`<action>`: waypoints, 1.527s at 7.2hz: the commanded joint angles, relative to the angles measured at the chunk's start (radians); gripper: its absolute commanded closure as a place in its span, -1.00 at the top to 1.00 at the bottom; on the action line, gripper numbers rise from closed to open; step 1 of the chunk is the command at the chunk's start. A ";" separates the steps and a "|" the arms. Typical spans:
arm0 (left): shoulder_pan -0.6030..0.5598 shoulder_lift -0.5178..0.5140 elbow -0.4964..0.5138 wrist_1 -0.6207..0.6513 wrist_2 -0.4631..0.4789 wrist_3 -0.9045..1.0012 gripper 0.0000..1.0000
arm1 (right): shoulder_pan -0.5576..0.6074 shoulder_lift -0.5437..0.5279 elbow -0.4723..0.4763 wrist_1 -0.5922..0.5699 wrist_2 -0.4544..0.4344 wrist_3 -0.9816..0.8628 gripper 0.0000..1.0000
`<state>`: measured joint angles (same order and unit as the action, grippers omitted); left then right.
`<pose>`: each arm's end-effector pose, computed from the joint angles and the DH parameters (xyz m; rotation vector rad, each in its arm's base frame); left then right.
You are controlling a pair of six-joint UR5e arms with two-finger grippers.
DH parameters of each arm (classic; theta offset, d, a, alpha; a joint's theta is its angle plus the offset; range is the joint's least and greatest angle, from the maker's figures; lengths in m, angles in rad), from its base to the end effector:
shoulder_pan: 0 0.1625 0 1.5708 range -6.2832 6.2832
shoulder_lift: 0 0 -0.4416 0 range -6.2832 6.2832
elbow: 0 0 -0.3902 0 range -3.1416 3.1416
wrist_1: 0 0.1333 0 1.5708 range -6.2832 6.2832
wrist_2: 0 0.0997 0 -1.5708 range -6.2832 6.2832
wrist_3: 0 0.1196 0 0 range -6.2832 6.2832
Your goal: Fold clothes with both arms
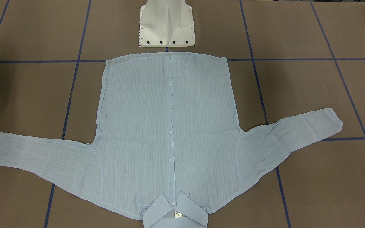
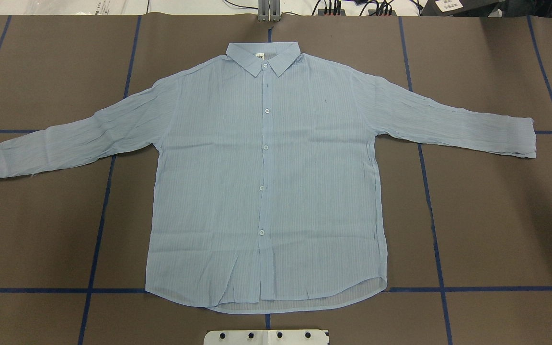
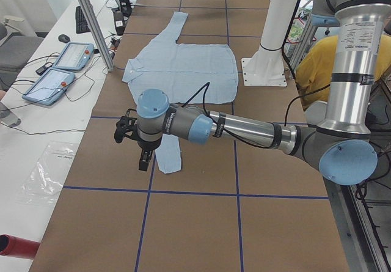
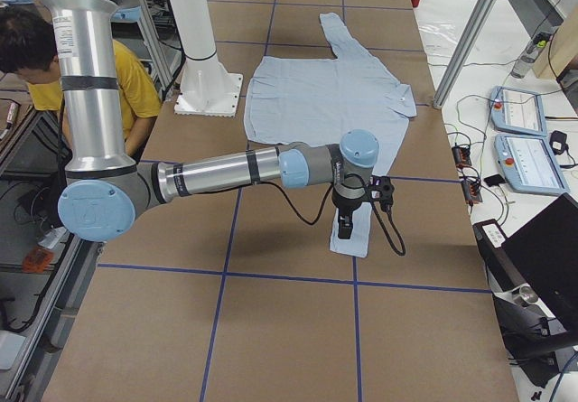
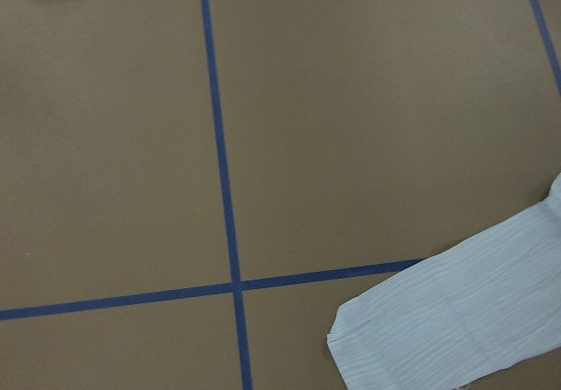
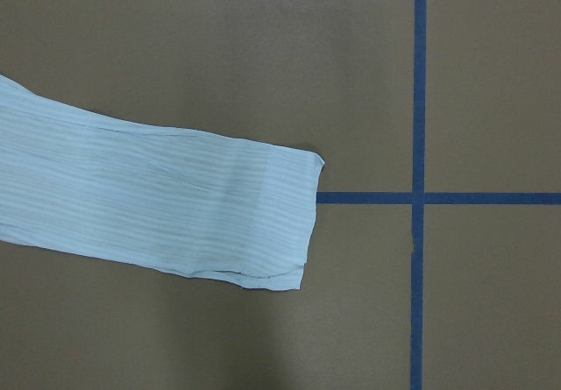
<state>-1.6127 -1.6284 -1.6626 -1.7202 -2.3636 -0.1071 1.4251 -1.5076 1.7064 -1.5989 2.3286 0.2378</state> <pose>-0.0703 -0.5288 0.5962 0.2570 0.7951 -0.0218 -0.0254 -0.5253 0.5948 0.0154 -0.7729 0.0228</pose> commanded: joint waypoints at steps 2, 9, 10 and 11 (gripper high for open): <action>-0.019 0.027 -0.054 -0.025 -0.013 0.027 1.00 | 0.012 -0.014 0.002 0.001 0.002 0.000 1.00; -0.018 0.137 -0.129 -0.104 -0.081 0.017 1.00 | 0.002 -0.013 -0.019 0.026 0.002 -0.002 1.00; -0.018 0.142 -0.132 -0.104 -0.088 0.023 1.00 | -0.008 -0.017 -0.024 0.065 0.003 -0.002 1.00; -0.018 0.143 -0.118 -0.107 -0.089 0.021 1.00 | -0.046 -0.023 -0.025 0.152 0.003 -0.002 1.00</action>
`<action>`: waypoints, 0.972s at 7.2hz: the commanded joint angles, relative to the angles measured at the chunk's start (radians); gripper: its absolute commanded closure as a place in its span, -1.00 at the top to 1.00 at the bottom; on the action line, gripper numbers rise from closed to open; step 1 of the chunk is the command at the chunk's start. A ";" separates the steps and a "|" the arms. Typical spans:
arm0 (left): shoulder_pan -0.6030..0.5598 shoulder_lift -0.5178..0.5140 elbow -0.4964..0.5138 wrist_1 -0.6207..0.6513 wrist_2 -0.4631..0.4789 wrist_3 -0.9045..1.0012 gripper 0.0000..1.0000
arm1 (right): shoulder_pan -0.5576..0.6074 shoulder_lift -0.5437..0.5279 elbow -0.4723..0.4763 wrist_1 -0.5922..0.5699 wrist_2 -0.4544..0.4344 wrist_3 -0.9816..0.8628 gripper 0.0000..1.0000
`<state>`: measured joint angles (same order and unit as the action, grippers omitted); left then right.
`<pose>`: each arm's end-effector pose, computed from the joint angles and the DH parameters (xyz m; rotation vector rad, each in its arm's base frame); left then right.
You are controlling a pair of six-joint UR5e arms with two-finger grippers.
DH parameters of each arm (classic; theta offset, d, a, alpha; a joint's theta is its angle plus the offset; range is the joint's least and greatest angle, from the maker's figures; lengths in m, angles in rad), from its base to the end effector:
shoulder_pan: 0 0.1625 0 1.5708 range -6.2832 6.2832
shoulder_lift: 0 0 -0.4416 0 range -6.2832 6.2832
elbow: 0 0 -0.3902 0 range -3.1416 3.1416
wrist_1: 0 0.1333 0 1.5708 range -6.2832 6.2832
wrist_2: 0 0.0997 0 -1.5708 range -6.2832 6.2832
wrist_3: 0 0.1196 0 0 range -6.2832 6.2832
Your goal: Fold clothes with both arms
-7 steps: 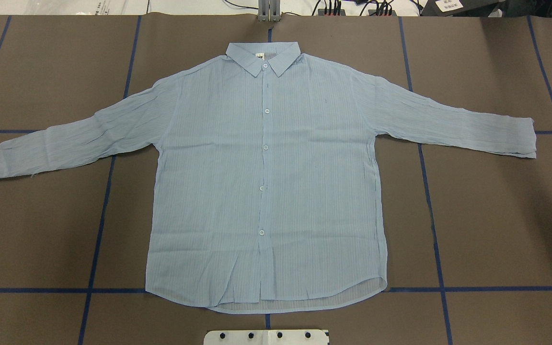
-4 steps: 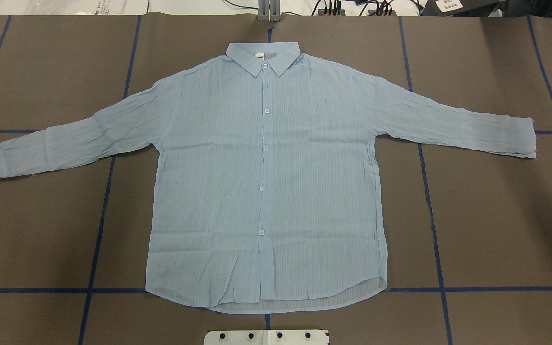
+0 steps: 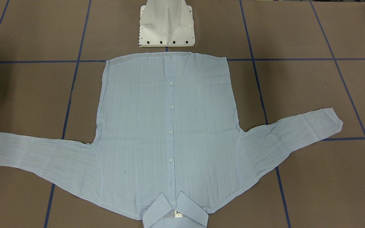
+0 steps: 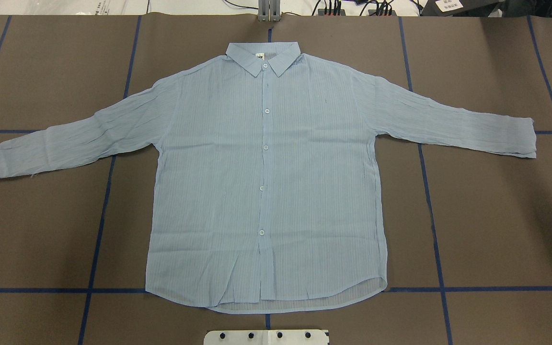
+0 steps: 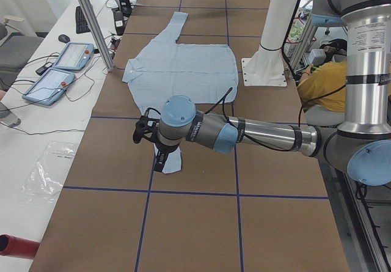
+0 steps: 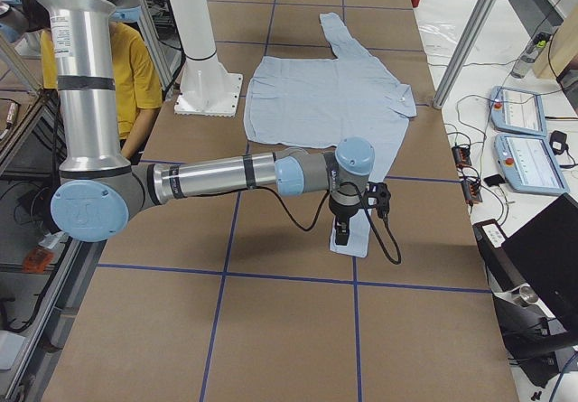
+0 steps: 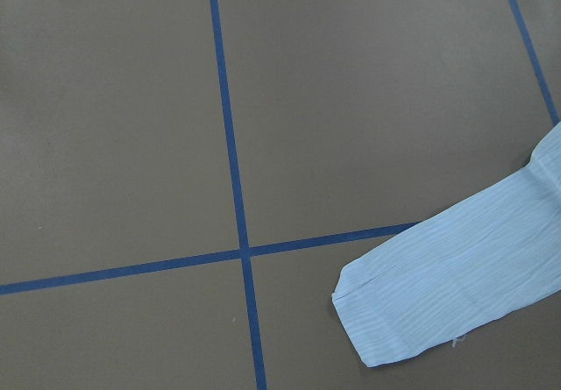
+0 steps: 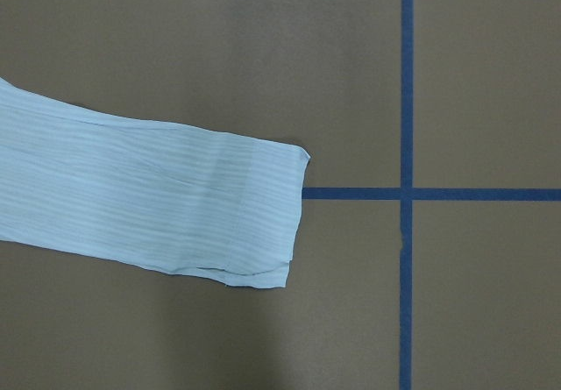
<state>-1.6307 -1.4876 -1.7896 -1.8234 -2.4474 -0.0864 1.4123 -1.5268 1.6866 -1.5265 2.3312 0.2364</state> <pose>-0.0695 -0.4678 0.5829 0.3510 0.8689 0.0347 -0.0318 -0.5214 0.6062 0.0417 -0.7809 -0.0037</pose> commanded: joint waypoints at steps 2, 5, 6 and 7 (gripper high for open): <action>0.005 0.003 0.004 -0.011 -0.005 0.004 1.00 | -0.070 0.014 -0.045 0.118 0.002 0.027 1.00; 0.008 0.004 0.003 -0.043 -0.005 -0.003 1.00 | -0.095 0.118 -0.293 0.296 0.000 0.133 0.88; 0.008 0.004 -0.007 -0.043 -0.007 -0.004 1.00 | -0.107 0.131 -0.327 0.328 -0.001 0.193 0.79; 0.008 0.004 -0.005 -0.043 -0.007 -0.004 1.00 | -0.118 0.154 -0.397 0.341 -0.001 0.195 0.77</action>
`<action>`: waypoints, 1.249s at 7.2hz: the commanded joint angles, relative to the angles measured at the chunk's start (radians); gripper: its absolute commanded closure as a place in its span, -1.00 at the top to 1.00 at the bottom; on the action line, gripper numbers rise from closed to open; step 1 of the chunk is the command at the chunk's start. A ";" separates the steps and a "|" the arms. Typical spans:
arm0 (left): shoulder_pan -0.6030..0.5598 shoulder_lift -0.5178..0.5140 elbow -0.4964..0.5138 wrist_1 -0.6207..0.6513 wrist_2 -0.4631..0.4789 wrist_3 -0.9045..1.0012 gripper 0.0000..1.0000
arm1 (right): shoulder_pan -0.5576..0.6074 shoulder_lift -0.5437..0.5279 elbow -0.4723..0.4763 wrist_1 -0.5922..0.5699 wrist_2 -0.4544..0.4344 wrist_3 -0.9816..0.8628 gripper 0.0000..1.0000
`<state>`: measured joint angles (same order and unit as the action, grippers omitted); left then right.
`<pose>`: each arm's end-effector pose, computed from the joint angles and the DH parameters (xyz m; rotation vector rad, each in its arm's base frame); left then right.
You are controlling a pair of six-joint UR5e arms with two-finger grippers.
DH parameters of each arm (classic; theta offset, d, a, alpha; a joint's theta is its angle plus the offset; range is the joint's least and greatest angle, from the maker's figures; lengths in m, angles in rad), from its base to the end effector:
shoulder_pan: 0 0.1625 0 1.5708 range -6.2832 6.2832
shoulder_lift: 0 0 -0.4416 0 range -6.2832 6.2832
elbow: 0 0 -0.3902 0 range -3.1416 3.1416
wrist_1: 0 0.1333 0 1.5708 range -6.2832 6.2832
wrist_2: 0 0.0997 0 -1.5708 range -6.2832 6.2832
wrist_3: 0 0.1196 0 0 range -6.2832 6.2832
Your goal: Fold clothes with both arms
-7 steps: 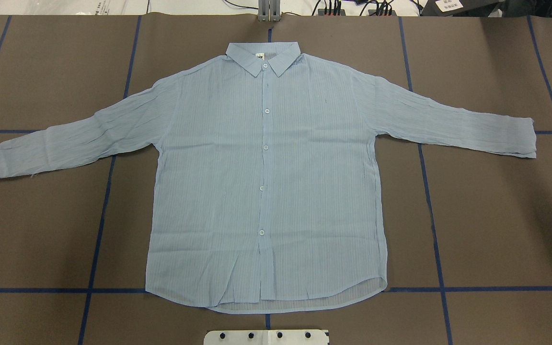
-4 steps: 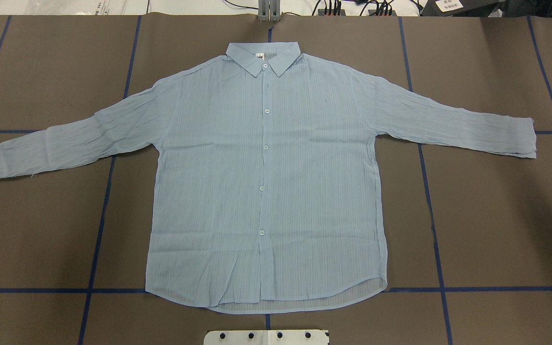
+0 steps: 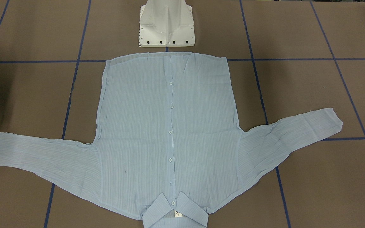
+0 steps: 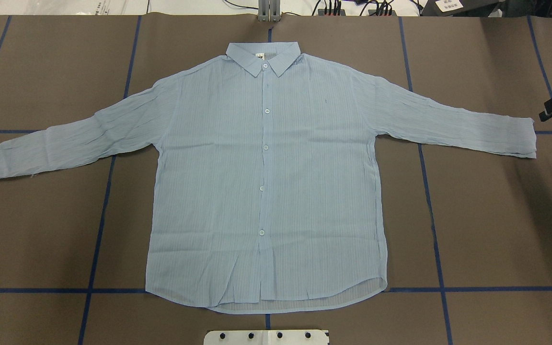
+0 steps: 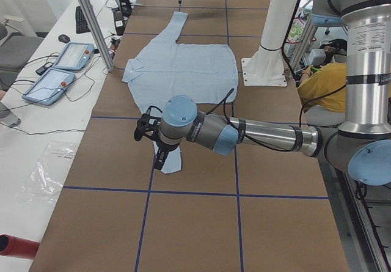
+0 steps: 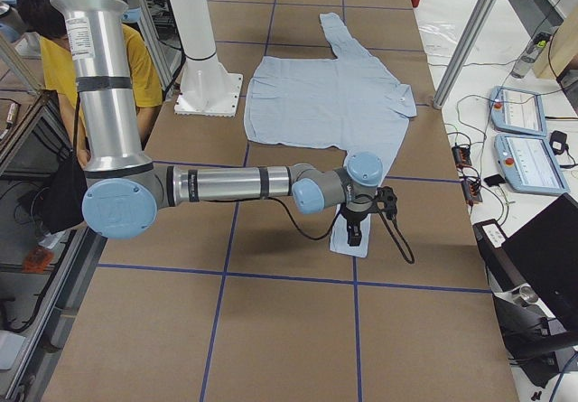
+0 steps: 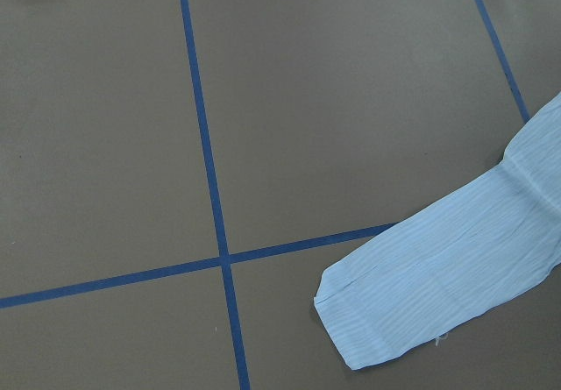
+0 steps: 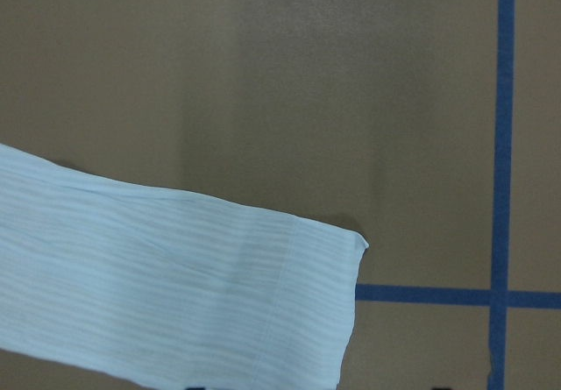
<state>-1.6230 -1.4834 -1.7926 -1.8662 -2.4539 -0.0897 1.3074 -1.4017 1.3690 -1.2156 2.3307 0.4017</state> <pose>-0.0654 -0.4676 0.5776 0.3844 0.8752 0.0588 -0.1035 -0.5794 0.6612 0.0441 -0.8115 0.0081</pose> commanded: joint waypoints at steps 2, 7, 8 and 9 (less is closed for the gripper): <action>0.002 0.002 -0.005 -0.002 -0.001 0.001 1.00 | -0.014 0.073 -0.157 0.039 -0.002 0.029 0.74; 0.002 0.002 -0.005 -0.002 -0.001 -0.001 1.00 | -0.051 0.130 -0.231 0.039 0.006 0.031 0.72; 0.002 0.002 -0.005 -0.002 -0.001 0.001 1.00 | -0.051 0.132 -0.232 0.039 0.004 0.031 0.71; 0.002 0.002 -0.005 -0.002 -0.001 -0.001 1.00 | -0.054 0.171 -0.286 0.041 0.006 0.031 0.69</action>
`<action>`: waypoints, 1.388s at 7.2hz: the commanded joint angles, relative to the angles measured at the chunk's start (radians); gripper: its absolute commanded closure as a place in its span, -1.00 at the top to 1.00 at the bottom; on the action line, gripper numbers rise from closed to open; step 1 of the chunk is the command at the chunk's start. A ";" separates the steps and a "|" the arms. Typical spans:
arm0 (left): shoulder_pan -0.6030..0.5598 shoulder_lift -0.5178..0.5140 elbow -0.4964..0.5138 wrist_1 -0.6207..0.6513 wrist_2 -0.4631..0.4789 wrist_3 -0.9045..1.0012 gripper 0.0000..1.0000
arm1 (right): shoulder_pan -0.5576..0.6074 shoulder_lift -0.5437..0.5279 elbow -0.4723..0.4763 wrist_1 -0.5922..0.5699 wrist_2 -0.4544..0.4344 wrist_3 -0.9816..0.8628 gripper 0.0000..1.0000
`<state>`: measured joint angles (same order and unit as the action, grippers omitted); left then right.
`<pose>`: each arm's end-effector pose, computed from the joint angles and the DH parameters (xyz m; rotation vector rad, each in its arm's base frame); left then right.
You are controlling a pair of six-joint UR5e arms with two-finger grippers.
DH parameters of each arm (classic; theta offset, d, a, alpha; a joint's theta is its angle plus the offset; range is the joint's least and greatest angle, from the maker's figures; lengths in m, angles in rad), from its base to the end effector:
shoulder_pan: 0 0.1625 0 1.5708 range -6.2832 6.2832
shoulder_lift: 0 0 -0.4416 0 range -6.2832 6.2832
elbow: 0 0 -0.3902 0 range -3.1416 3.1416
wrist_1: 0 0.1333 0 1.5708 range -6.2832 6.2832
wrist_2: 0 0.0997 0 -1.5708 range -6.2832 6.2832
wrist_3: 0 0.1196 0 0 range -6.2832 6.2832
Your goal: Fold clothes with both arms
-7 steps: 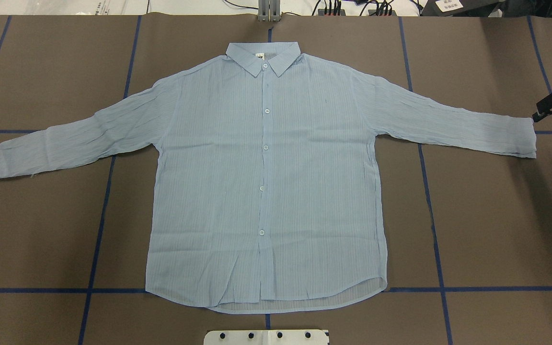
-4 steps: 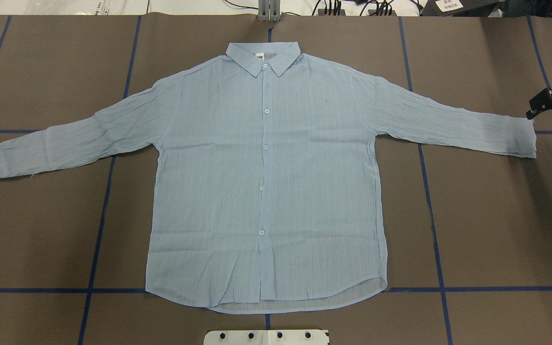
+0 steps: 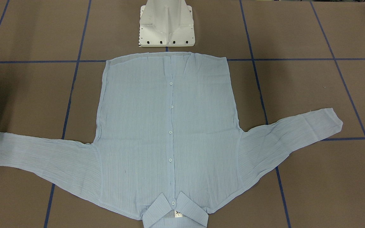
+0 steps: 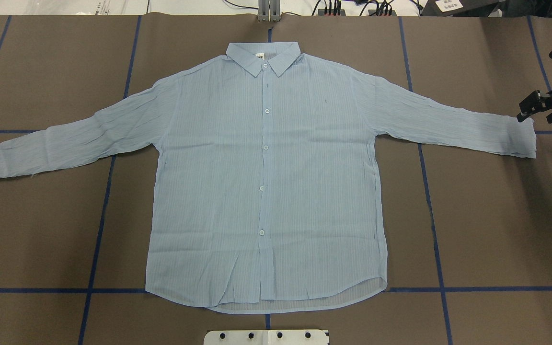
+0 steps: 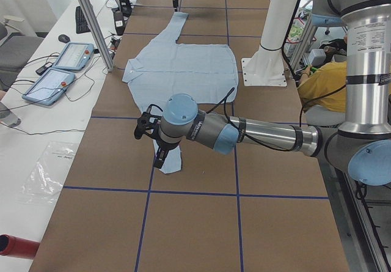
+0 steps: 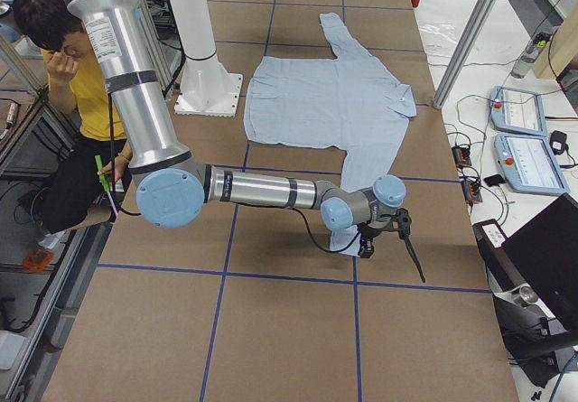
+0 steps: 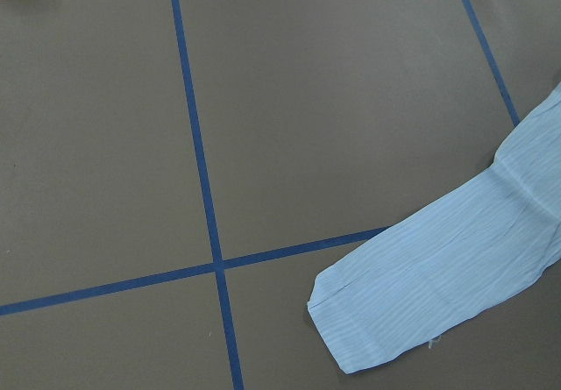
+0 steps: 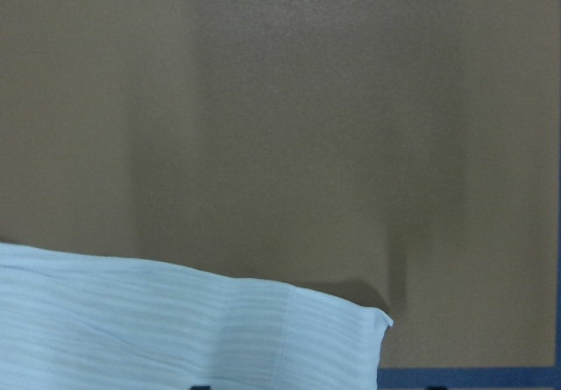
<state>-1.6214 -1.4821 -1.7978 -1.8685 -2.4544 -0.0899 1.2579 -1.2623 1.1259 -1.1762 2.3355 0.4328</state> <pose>-0.0646 -0.4671 0.5752 0.3893 0.8757 0.0630 -0.1487 -0.6236 0.6943 -0.0484 -0.7972 0.0147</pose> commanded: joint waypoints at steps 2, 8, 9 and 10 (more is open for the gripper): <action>0.000 0.000 0.000 -0.001 0.000 0.001 1.00 | -0.003 0.043 -0.096 0.004 0.022 0.006 0.71; 0.000 0.000 0.000 -0.020 0.002 0.001 1.00 | -0.005 0.043 -0.124 0.006 0.041 0.037 0.37; 0.000 0.000 0.000 -0.020 0.002 0.001 1.00 | -0.005 0.043 -0.124 0.006 0.041 0.037 0.06; 0.000 0.000 0.000 -0.020 0.002 0.001 1.00 | -0.003 0.043 -0.132 0.006 0.041 0.038 -0.69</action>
<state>-1.6214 -1.4818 -1.7978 -1.8883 -2.4529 -0.0892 1.2538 -1.2198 1.0010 -1.1704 2.3762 0.4697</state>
